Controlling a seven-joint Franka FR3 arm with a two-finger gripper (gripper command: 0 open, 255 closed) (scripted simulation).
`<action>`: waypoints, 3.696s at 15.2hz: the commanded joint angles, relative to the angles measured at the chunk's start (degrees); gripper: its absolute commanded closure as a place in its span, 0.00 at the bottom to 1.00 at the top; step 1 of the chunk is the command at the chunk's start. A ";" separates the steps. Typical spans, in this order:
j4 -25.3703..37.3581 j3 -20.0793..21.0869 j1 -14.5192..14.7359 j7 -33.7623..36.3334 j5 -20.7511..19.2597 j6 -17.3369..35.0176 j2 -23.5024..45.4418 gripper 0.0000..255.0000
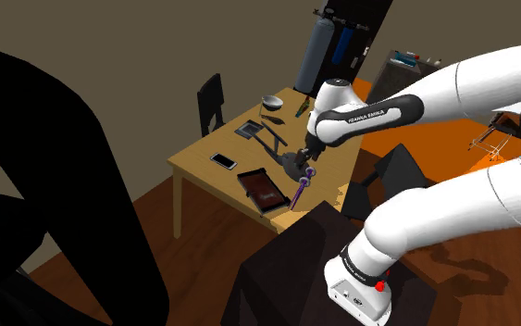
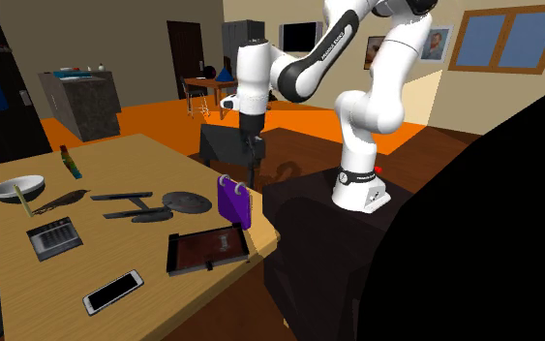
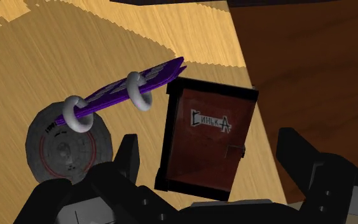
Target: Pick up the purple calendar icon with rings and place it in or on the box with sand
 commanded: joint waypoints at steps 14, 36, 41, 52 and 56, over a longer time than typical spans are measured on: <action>1.49 -2.31 -10.23 14.06 -22.73 25.36 28.80 0.00; 2.27 -3.17 -10.54 16.07 -25.52 27.55 31.72 1.00; 1.13 -2.14 -10.52 11.07 -20.24 23.36 26.18 1.00; 0.74 -1.86 -8.81 3.52 -12.40 13.06 15.08 1.00; 1.23 -1.87 -8.17 1.66 -10.57 9.12 11.53 1.00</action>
